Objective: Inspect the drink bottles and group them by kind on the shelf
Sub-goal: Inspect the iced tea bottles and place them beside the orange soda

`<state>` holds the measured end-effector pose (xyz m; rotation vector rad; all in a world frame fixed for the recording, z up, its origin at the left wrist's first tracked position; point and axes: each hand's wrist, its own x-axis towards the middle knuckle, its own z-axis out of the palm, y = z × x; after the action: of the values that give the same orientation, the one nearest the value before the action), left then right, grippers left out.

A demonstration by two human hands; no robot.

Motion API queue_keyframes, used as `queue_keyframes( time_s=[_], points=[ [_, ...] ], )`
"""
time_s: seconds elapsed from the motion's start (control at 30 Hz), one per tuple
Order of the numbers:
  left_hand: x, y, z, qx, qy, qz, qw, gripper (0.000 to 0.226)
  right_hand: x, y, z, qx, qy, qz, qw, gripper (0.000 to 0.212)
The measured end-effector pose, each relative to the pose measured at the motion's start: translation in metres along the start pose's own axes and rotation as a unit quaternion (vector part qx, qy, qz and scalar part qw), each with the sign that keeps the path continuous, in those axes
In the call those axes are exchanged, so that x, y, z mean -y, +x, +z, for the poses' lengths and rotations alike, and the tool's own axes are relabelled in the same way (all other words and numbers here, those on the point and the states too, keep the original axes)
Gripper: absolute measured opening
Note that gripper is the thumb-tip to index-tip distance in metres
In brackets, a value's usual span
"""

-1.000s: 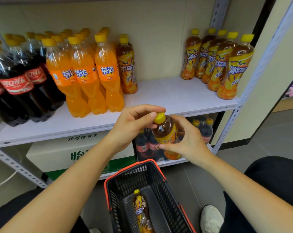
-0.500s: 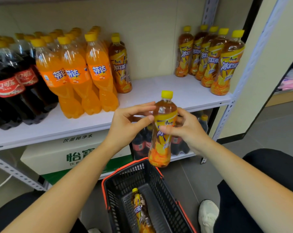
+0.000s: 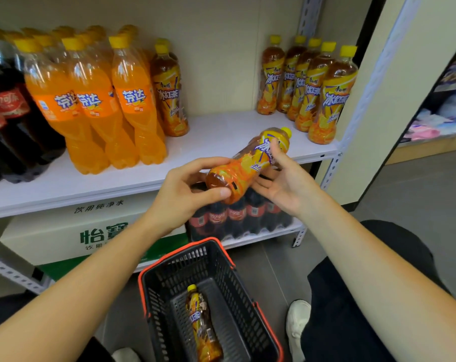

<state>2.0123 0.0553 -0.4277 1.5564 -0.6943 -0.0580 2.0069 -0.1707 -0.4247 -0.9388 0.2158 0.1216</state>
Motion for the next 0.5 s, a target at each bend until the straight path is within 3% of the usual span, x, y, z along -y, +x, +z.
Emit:
queue_keyframes(
  time_s=[0.1,0.23,0.5],
  points=[
    [-0.003,0.002,0.002,-0.047,-0.053,-0.008,0.997,0.035,-0.006,-0.004,0.002,0.077,-0.022,0.025,0.996,0.051],
    [-0.007,0.002,0.003,-0.062,-0.067,-0.008,0.996,0.026,-0.011,-0.006,0.009,0.085,0.023,0.025,0.996,0.050],
    [-0.007,-0.002,0.002,-0.037,0.004,0.029,0.999,0.067,-0.012,-0.005,0.015,0.074,0.075,0.030,0.994,0.064]
  ],
)
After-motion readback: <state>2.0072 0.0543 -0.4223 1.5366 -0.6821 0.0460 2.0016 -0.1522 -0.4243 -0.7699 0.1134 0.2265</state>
